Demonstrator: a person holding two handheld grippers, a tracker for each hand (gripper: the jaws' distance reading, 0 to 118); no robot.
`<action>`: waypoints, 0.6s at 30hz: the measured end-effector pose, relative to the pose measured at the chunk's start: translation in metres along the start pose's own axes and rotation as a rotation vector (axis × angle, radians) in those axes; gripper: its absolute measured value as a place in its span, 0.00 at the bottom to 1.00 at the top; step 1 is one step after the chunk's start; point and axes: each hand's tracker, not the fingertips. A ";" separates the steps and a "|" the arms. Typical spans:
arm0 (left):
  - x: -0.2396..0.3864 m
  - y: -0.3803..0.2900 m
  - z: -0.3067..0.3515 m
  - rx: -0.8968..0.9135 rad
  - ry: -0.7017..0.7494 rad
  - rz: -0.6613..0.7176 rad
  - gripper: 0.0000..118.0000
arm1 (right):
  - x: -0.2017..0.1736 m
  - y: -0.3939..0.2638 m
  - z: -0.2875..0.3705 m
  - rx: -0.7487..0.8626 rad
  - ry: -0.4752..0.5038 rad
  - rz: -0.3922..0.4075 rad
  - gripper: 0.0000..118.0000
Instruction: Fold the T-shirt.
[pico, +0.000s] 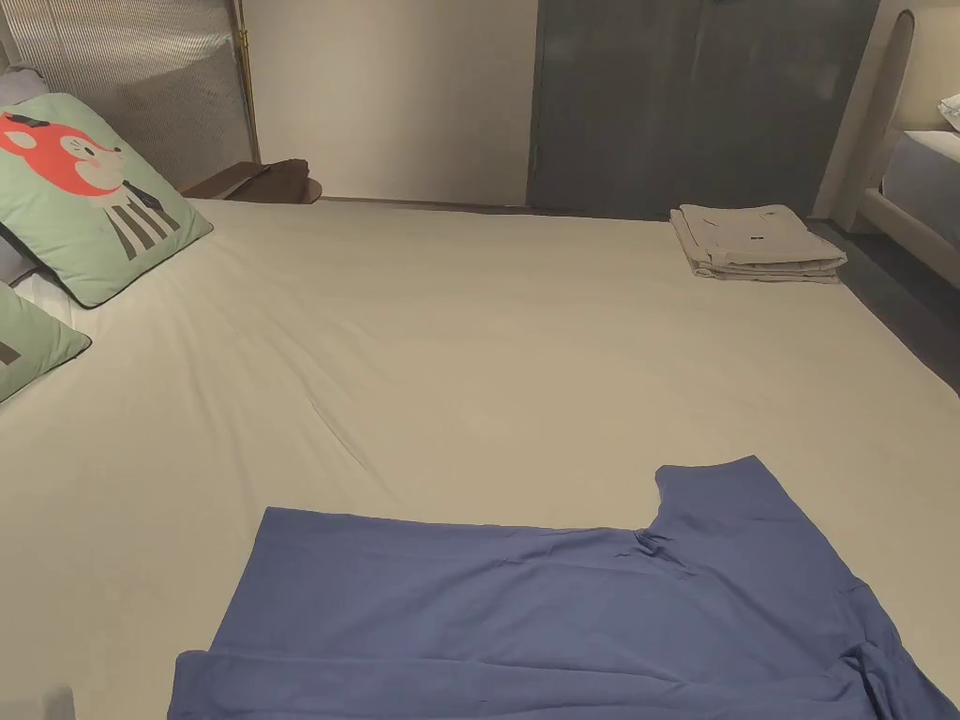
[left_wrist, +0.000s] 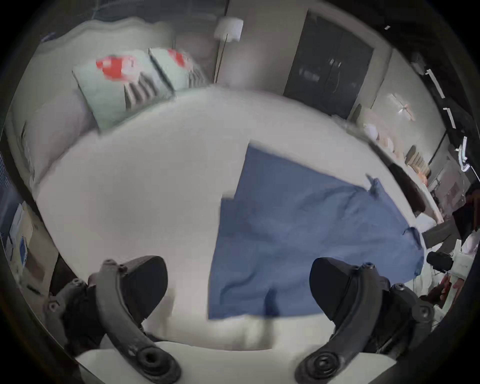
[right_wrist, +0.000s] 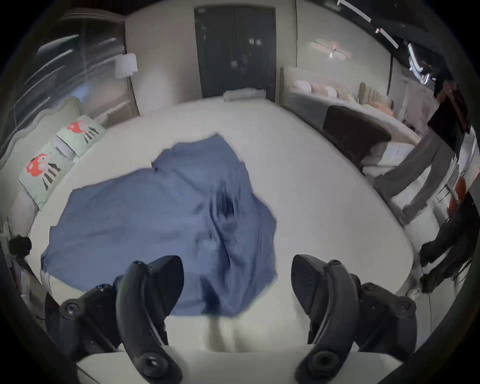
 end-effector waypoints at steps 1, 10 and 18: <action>0.007 0.009 0.004 0.057 -0.010 -0.026 0.92 | -0.004 0.009 0.005 0.069 -0.002 0.005 0.75; 0.050 0.048 0.021 0.353 -0.049 -0.104 0.63 | -0.041 0.061 0.024 0.372 0.035 0.014 0.39; 0.058 0.054 0.005 0.297 -0.061 -0.068 0.01 | -0.051 0.059 0.006 0.345 0.062 0.028 0.00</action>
